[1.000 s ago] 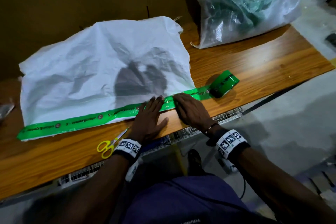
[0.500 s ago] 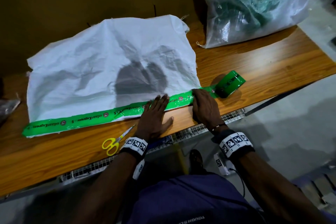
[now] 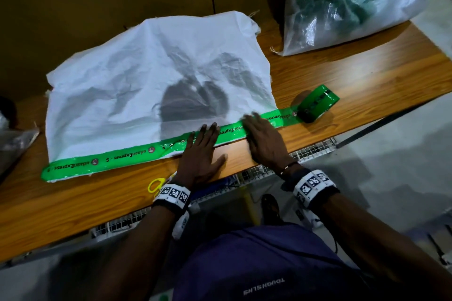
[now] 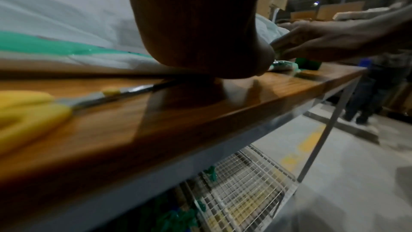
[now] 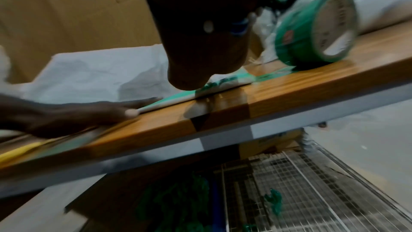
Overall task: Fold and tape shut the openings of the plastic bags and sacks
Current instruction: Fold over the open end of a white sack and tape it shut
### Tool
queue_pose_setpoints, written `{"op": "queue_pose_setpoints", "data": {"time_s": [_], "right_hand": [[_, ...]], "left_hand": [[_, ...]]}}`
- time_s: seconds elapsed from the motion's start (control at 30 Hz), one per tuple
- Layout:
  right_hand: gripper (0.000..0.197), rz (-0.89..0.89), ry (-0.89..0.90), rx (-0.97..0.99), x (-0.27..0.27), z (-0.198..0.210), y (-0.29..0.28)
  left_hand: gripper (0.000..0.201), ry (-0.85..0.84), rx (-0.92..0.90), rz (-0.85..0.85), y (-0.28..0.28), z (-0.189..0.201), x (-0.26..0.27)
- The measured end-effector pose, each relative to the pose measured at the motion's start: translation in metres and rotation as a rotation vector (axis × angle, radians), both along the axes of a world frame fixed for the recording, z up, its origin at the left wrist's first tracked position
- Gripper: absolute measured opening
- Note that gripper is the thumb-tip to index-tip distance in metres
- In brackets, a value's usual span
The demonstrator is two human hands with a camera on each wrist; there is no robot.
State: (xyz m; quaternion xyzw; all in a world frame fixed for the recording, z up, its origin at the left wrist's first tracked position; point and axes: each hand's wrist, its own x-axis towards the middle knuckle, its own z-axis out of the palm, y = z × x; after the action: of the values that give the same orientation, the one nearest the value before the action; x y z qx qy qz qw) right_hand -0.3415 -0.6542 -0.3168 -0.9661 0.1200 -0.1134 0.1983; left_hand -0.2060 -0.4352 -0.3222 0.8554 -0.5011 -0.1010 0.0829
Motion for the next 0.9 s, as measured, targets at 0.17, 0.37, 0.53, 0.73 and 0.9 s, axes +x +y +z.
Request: {"op": "queue_pose_setpoints", "data": {"time_s": [0.17, 0.37, 0.53, 0.73, 0.9], "right_hand": [[0.050, 0.102, 0.019, 0.005, 0.009, -0.021, 0.031], [0.050, 0.096, 0.044, 0.028, 0.007, -0.016, 0.025], [0.050, 0.095, 0.047, 0.032, 0.007, -0.015, 0.024], [0.051, 0.118, 0.037, 0.019, 0.005, -0.014, 0.024], [0.050, 0.107, 0.039, 0.007, 0.005, -0.016, 0.024]], "left_hand": [[0.089, 0.030, 0.023, -0.043, 0.002, -0.004, 0.008], [0.090, -0.005, 0.082, -0.157, 0.028, 0.002, 0.035], [0.086, -0.008, 0.072, -0.160, 0.063, 0.004, 0.050], [0.086, -0.024, 0.052, -0.187, 0.106, 0.005, 0.071], [0.084, -0.004, 0.036, -0.220, 0.136, 0.004, 0.087]]}}
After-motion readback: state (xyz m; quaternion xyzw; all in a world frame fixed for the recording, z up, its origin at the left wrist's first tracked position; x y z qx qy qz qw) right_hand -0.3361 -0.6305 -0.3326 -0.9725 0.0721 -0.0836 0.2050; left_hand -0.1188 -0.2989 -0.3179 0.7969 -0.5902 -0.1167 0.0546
